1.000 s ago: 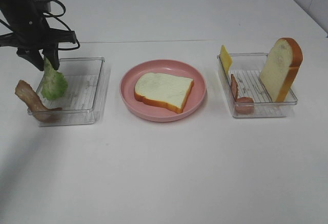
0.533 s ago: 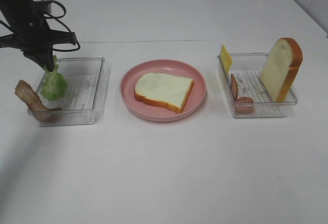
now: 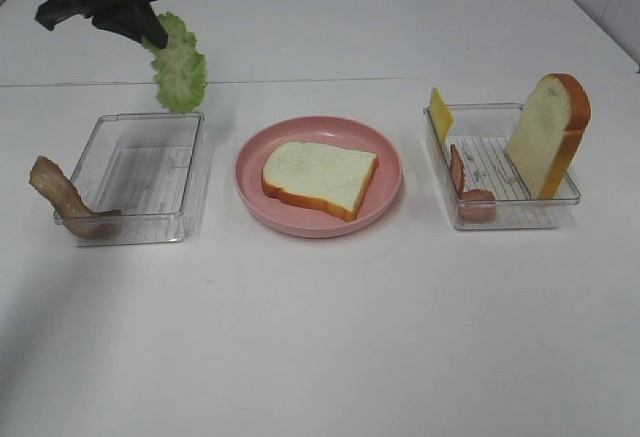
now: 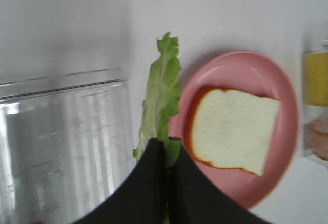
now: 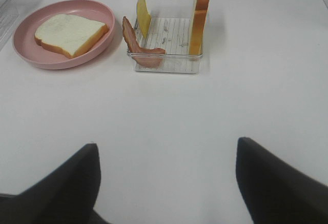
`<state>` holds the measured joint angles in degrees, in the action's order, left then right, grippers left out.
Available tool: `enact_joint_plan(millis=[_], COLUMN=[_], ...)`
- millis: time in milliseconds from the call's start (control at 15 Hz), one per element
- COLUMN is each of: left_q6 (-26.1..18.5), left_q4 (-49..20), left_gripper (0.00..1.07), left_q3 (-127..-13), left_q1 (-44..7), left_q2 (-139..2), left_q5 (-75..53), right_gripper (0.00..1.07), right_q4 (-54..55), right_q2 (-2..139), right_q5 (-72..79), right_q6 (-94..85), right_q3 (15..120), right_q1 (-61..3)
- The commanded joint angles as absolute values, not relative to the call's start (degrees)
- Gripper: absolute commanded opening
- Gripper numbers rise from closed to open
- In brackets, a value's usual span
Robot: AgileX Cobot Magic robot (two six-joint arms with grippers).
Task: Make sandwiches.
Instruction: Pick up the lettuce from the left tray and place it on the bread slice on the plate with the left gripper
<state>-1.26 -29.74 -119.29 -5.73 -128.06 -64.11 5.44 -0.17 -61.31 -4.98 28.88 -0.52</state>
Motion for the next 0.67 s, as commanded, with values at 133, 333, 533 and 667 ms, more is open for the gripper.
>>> enact_joint_plan(millis=[133, 333, 533, 667], left_q6=[-7.9, -10.0, -14.5, -15.8], left_q4=[-41.9, -48.8, -57.8, -60.4], left_gripper=[0.00, 0.00, 0.00, 0.00], left_q3=[-119.6, -119.7, -119.8, -119.8], left_q1=[-8.0, -11.7, -16.6, -19.0], left_q2=[-127.9, -130.5, -134.6, -136.6], left_q5=[-61.0, -58.6, -57.5, -56.5], right_gripper=[0.71, 0.71, 0.71, 0.71], right_q4=[5.7, 5.7, 5.7, 5.7], right_q2=[-1.0, -1.0, -1.0, -1.0], right_q5=[-60.7, -60.7, -60.7, -60.7], right_q6=[-5.3, -5.3, -5.3, -5.3], right_q3=[28.8, 28.8, 28.8, 28.8], right_q1=[-0.1, -0.1, -0.1, -0.1])
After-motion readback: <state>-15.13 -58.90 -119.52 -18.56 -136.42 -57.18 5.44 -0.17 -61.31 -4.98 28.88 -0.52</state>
